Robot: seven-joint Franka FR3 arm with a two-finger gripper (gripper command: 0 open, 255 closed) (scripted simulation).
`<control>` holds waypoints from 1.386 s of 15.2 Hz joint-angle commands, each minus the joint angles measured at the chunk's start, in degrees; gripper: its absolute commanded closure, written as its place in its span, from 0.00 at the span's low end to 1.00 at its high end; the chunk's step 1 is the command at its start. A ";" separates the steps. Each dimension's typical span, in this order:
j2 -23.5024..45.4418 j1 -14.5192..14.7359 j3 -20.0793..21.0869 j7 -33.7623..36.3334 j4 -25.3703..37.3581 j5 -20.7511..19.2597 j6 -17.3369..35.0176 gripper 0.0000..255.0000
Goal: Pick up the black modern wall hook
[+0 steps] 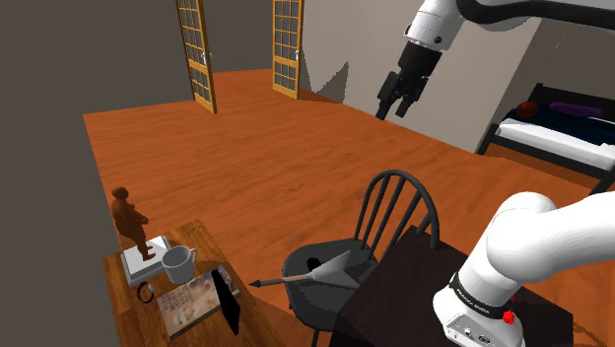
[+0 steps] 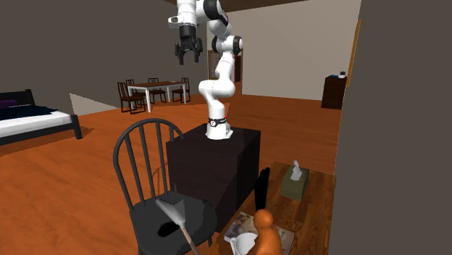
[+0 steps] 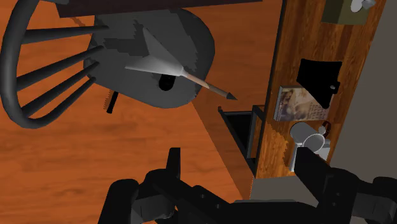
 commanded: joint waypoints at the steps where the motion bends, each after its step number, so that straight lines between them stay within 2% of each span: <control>1: 0.00 0.00 0.00 0.00 0.00 0.00 0.00 0.00; 11: 6.62 2.66 10.44 8.93 -7.52 4.25 14.19 0.00; 17: 14.28 3.67 17.03 14.61 -8.63 5.51 23.02 0.00; 21: 20.82 3.84 21.49 18.93 -7.92 5.01 28.78 0.00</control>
